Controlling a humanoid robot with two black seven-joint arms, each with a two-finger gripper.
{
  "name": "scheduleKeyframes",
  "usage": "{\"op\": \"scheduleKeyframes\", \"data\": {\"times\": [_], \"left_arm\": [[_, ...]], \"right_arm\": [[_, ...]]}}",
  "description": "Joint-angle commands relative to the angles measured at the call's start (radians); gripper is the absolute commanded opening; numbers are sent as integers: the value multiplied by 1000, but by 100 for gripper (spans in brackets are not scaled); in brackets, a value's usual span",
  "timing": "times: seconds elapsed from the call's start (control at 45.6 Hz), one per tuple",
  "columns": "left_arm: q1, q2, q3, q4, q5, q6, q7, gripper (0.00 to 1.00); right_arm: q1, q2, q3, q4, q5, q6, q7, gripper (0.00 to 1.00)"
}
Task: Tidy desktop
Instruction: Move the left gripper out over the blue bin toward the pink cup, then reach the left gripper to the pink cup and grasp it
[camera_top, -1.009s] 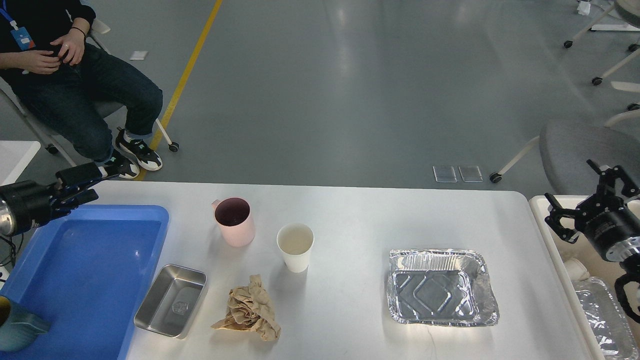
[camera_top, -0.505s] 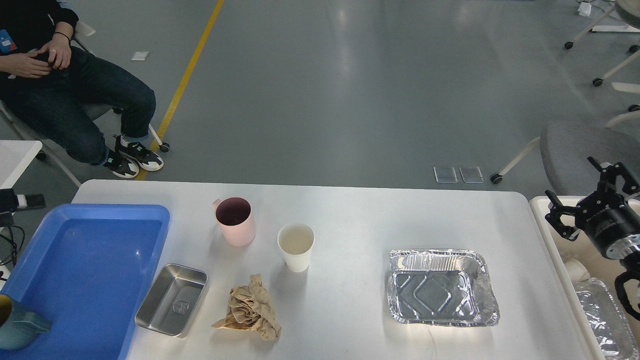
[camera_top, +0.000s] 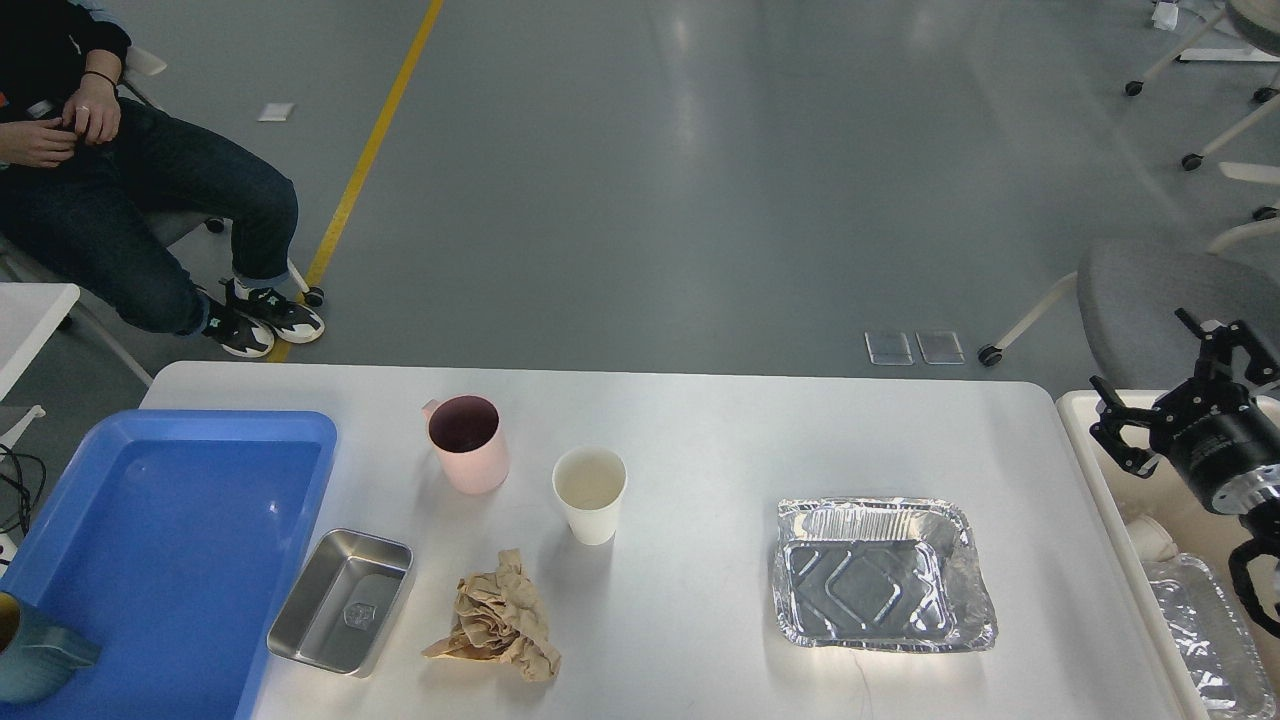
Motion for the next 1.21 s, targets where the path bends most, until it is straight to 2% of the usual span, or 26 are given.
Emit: {"op": "scheduleKeyframes", "data": {"times": [0.0, 0.132, 0.198, 0.351, 0.439, 0.614, 0.702, 0.746, 0.834, 0.9, 1.009, 1.053, 1.119, 1.185], "left_arm": [[-13, -17, 0, 6, 2, 1, 2, 97], [-12, -83, 1, 17, 23, 10, 8, 97], [-9, -155, 3, 46, 54, 16, 12, 97], [3, -368, 12, 198, 63, 51, 17, 97], [11, -478, 15, 262, 60, 85, 35, 97], [80, -652, 12, 353, 49, 168, 52, 97], [106, -741, 12, 385, 48, 179, 55, 97], [125, -787, 12, 409, 45, 179, 71, 97], [157, -842, 3, 463, 22, 180, 132, 97], [177, -897, 5, 501, -53, 180, 231, 97], [212, -928, 5, 523, -207, 183, 423, 97], [221, -930, 3, 526, -251, 191, 477, 97], [224, -934, 6, 528, -284, 212, 512, 97], [232, -937, 6, 528, -291, 232, 512, 97]], "right_arm": [[0, 0, 0, 0, 0, 0, 0, 100], [-2, 3, 0, 0, 0, 0, 0, 100], [-2, 3, 0, 2, 0, 1, 0, 100], [-9, 0, 0, 23, 0, 1, 0, 100], [-12, 1, 0, 23, 0, 0, 0, 100], [-14, 3, 0, 43, 0, 0, 0, 100], [-14, 3, 0, 44, 0, 0, 0, 100], [-14, 3, 0, 44, 0, 0, 0, 100], [-15, 1, 0, 44, 0, 0, 0, 100], [-15, 1, -1, 44, 0, 0, 0, 100], [-15, 3, -1, 43, 0, 1, 0, 100], [-15, 3, -1, 43, 0, 1, 0, 100], [-15, 6, -3, 43, 0, 1, 0, 100], [-15, 7, -4, 43, 0, 1, 0, 100]]}}
